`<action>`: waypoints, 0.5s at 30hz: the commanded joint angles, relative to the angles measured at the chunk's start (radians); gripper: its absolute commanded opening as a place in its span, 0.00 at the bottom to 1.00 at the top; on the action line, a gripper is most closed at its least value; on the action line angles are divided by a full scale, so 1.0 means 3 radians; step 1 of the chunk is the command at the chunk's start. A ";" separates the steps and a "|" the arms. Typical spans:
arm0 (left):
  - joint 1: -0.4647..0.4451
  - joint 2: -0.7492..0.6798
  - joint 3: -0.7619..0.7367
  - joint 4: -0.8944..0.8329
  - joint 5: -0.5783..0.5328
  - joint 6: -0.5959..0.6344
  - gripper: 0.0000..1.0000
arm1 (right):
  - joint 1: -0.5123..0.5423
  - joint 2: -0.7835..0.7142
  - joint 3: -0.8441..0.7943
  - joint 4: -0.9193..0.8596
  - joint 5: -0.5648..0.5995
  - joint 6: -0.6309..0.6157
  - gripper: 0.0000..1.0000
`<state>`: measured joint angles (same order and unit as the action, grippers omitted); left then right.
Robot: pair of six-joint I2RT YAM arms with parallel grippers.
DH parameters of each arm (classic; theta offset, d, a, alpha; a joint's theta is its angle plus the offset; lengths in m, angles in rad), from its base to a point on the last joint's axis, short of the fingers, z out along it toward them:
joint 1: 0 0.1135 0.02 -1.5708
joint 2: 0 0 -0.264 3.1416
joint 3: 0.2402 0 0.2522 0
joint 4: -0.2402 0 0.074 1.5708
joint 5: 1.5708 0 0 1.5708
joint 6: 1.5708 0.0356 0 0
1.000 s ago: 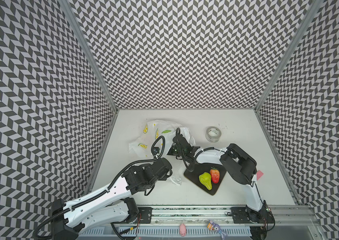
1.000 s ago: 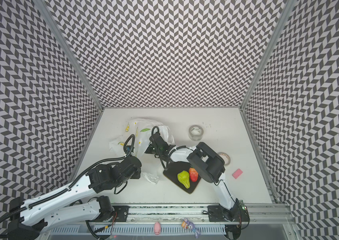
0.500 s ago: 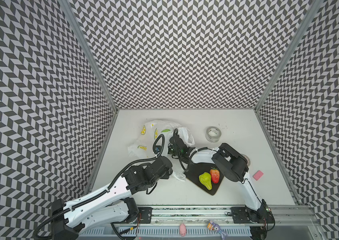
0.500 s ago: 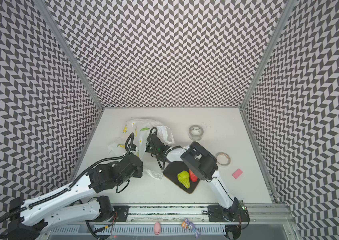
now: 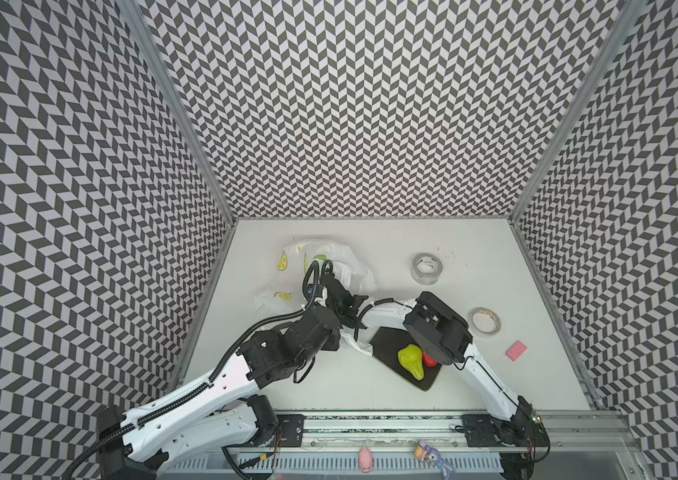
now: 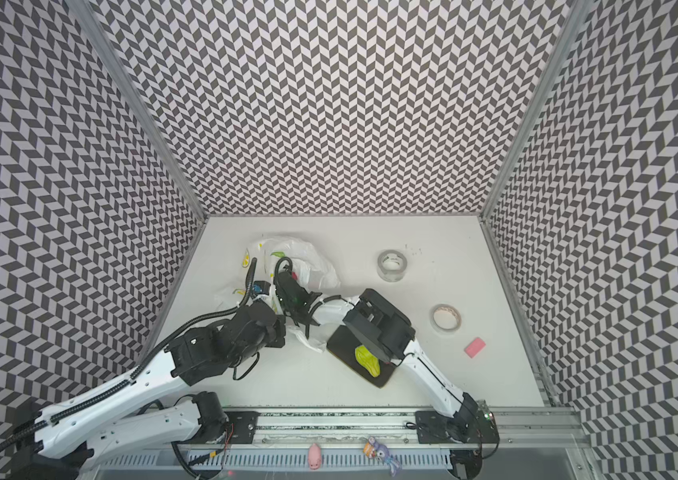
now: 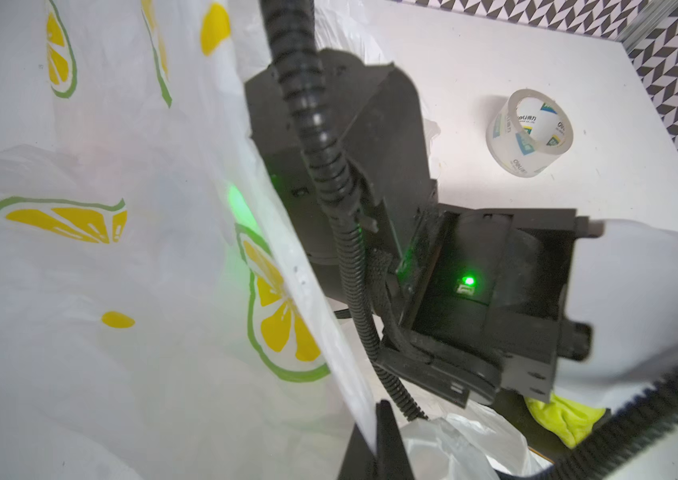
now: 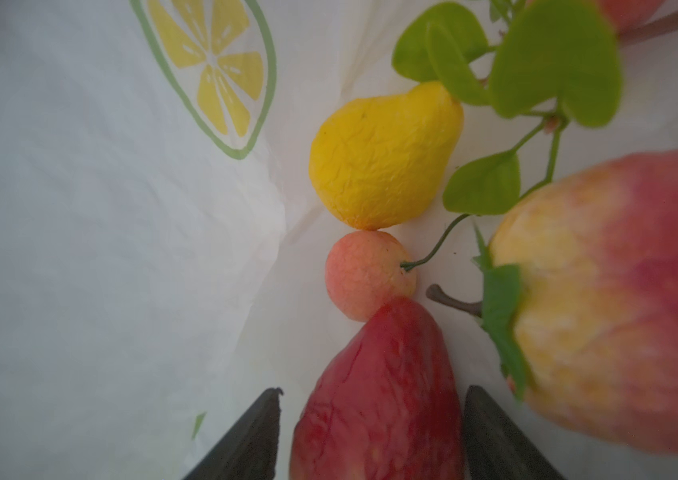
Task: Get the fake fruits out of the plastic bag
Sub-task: 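Close the right gripper on the large red strawberry inside the bag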
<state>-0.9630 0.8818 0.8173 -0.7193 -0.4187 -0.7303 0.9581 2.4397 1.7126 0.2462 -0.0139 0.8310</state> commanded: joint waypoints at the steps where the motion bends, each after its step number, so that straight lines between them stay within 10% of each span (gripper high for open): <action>1: 0.0021 -0.0076 0.0064 0.0113 -0.0009 -0.0008 0.00 | 0.0002 0.0084 0.0030 -0.0128 0.0047 -0.0033 0.61; 15: 0.0055 -0.0127 -0.0186 0.0165 -0.0038 -0.0204 0.00 | -0.0005 -0.1017 -0.1119 0.0327 0.0033 -0.0146 0.44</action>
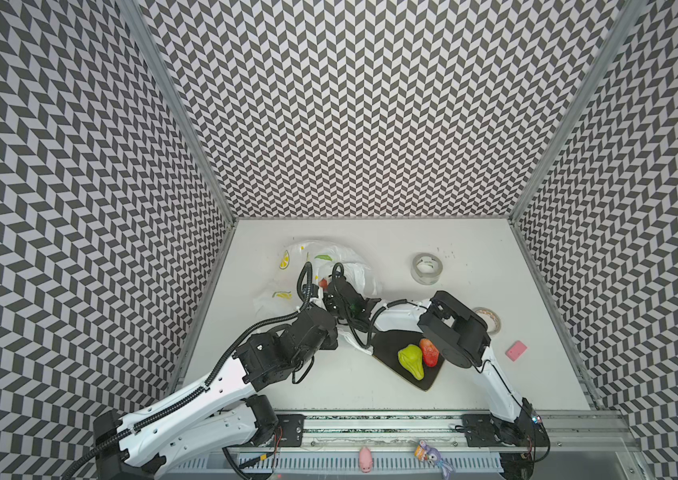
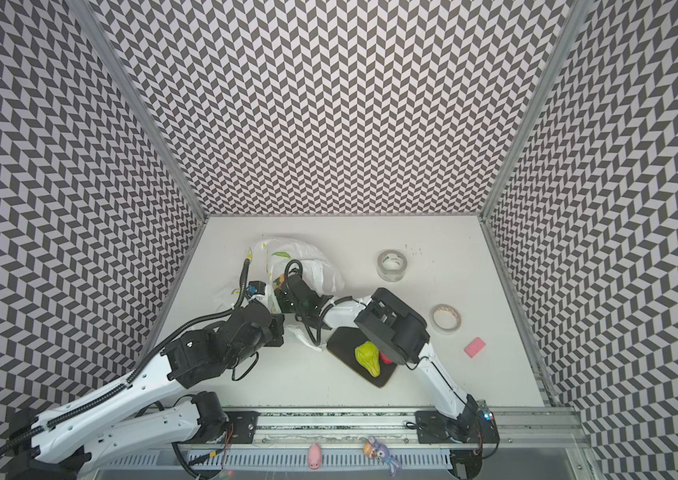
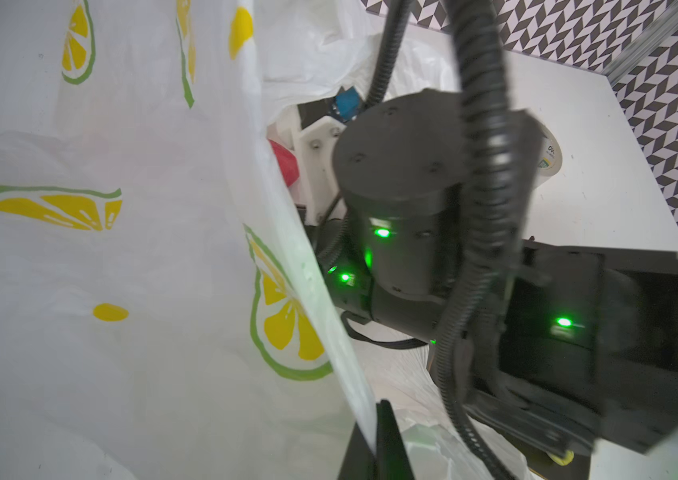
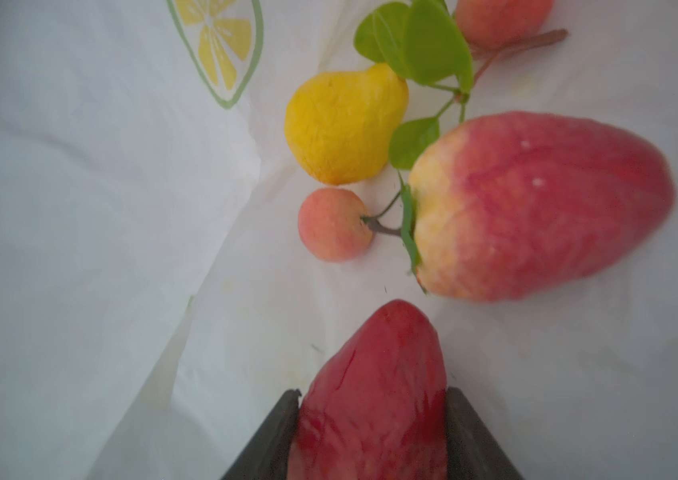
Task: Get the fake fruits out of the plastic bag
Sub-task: 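Close the right gripper on the large red strawberry inside the bag, then lift the red strawberry up out of the bag with the right gripper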
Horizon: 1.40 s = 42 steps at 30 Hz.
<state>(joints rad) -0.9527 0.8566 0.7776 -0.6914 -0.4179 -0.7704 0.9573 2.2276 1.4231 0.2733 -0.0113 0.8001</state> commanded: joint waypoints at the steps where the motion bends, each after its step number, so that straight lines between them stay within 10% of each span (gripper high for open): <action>1: 0.0019 -0.0042 -0.0073 0.0084 -0.0034 -0.0070 0.00 | 0.0000 -0.0407 -0.0289 0.0270 0.0012 -0.0043 0.44; 25: 0.0053 -0.0104 -0.0310 0.0326 -0.0091 -0.0066 0.00 | 0.0000 -0.2516 -0.2099 -0.0221 -0.0016 -0.0179 0.44; 37: 0.0098 0.0005 -0.0147 0.0659 -0.0057 0.0182 0.00 | 0.0007 -0.1835 -0.1911 0.0085 -0.0425 -0.0648 0.44; 42: 0.0571 0.0099 -0.0110 0.0908 0.0237 0.0557 0.00 | 0.0011 -0.1805 -0.1946 0.0132 -0.0706 -0.1106 0.44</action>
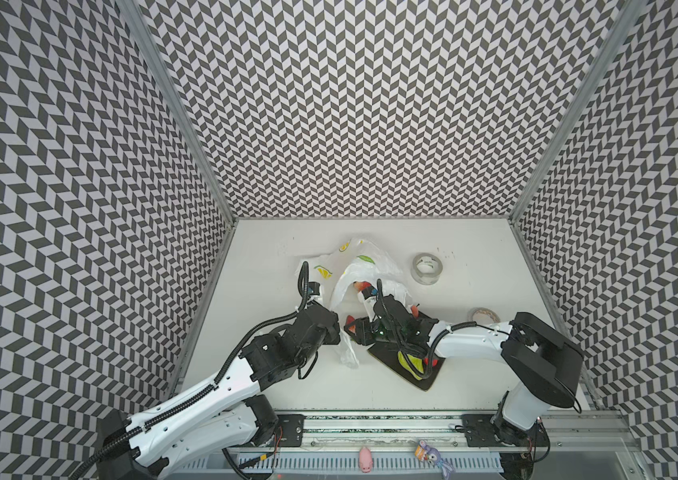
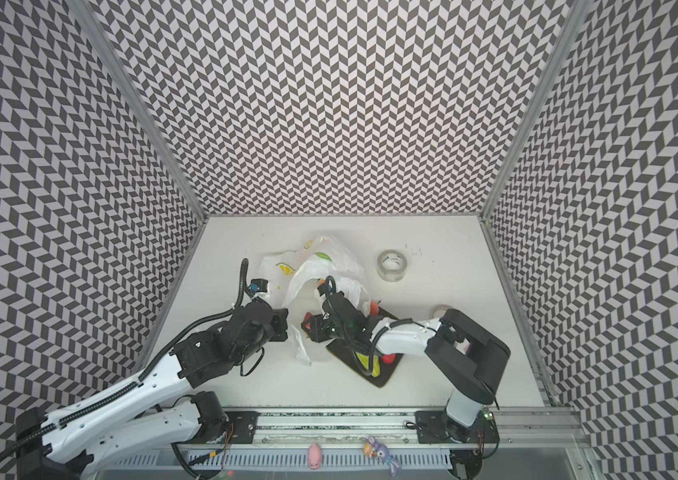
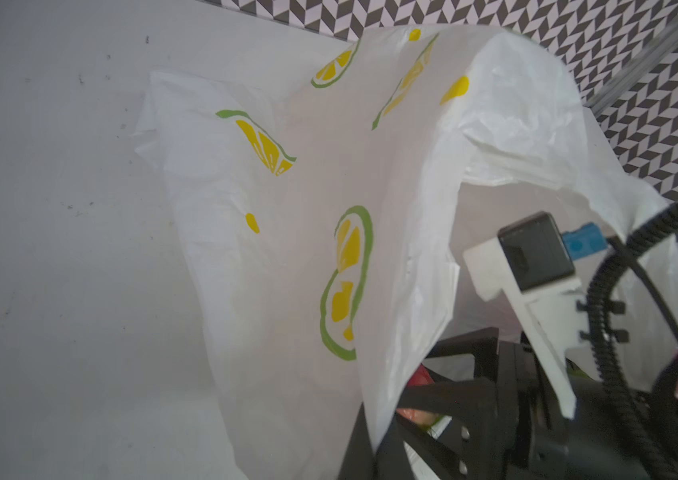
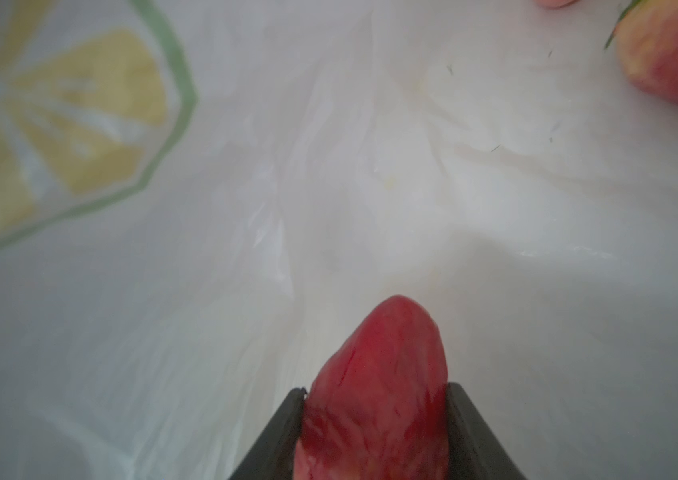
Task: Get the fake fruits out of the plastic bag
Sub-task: 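Lift the red strawberry up out of the bag with the right gripper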
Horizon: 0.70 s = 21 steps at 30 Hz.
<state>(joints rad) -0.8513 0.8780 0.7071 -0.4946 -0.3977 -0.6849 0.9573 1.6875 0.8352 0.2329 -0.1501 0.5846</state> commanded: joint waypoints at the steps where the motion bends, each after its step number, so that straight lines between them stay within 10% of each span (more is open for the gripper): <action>1: 0.0293 0.0042 0.0155 0.0310 0.0242 0.0331 0.00 | 0.0010 0.0002 0.0009 0.0236 -0.0286 -0.0469 0.44; 21: 0.0628 0.0330 0.0182 0.0566 0.0487 0.0499 0.00 | 0.0133 -0.1236 -0.0496 -0.0370 -0.0989 -0.1178 0.43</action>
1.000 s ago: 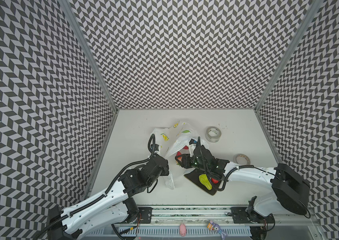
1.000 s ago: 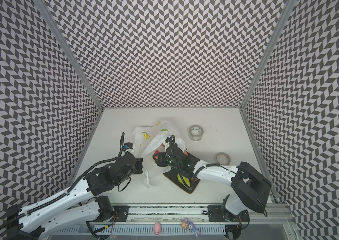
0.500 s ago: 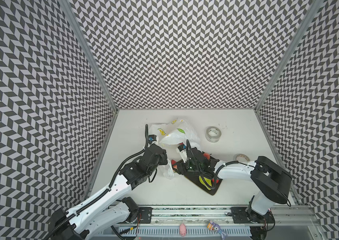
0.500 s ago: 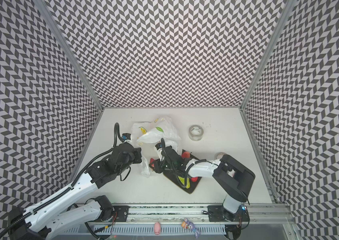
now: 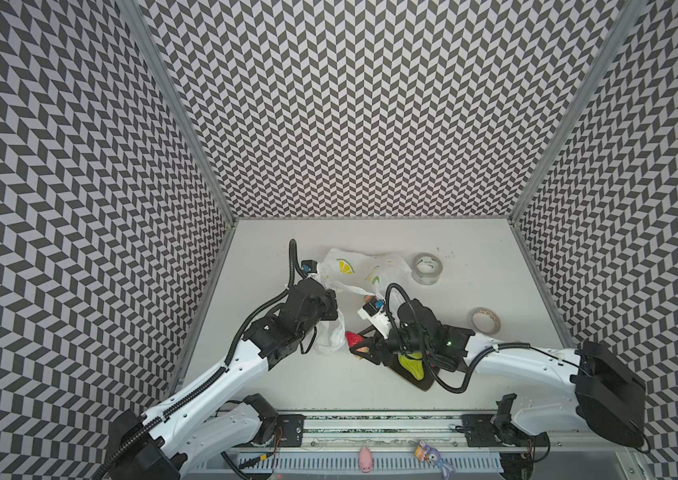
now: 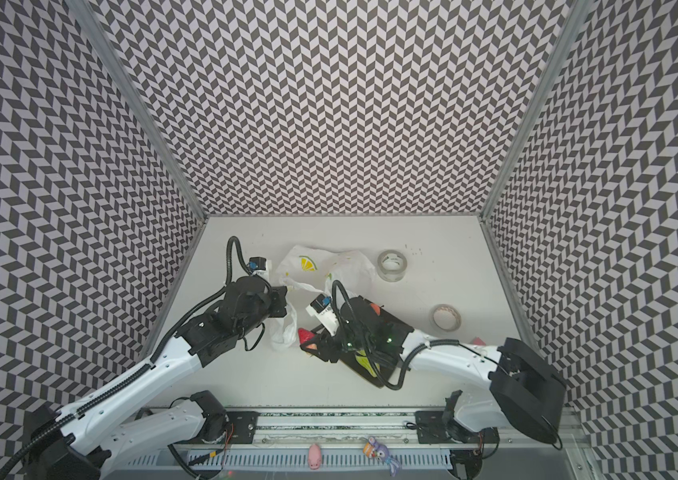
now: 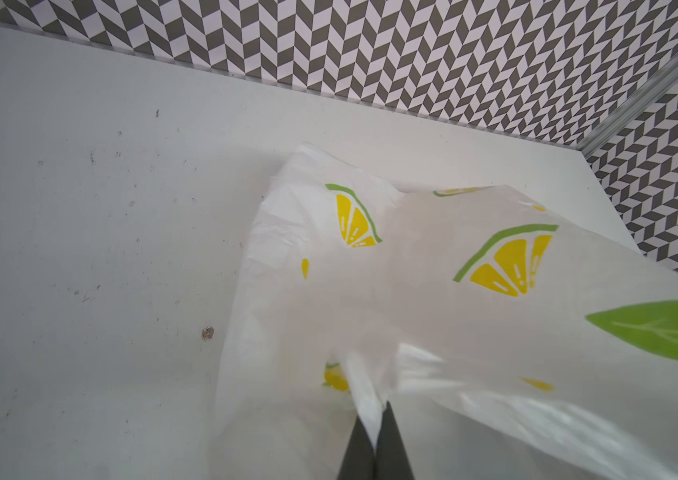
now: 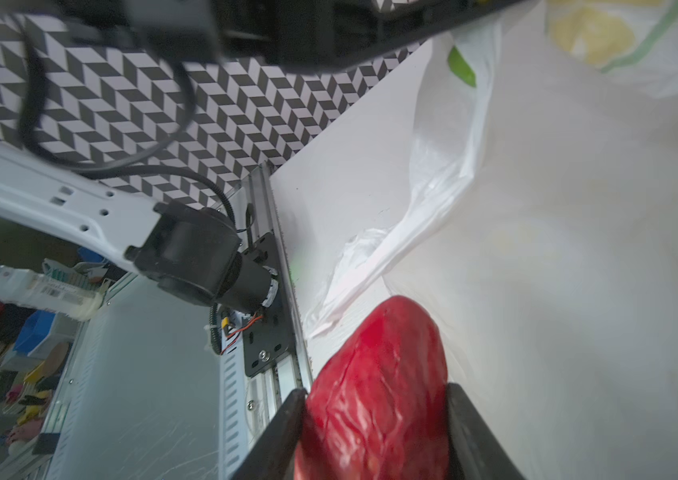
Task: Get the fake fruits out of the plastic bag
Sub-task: 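Lift the red strawberry up out of the bag with the right gripper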
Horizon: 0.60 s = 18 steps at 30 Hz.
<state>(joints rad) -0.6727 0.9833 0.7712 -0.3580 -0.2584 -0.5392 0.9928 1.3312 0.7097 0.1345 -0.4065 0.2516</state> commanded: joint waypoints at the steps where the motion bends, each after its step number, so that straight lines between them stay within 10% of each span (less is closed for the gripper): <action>1: 0.0034 -0.0008 -0.0023 0.0118 0.0027 0.0013 0.00 | 0.0008 -0.0025 -0.0090 -0.0012 -0.0063 -0.0016 0.43; 18: 0.0091 -0.0104 0.0063 0.0091 0.0008 0.0150 0.00 | 0.0065 0.1061 0.0510 -0.0008 -0.0285 -0.0479 0.39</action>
<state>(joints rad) -0.6579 0.9268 0.7689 -0.3504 -0.2790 -0.5274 0.9852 1.6321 0.8272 0.1230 -0.4301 0.1726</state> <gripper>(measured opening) 0.047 0.463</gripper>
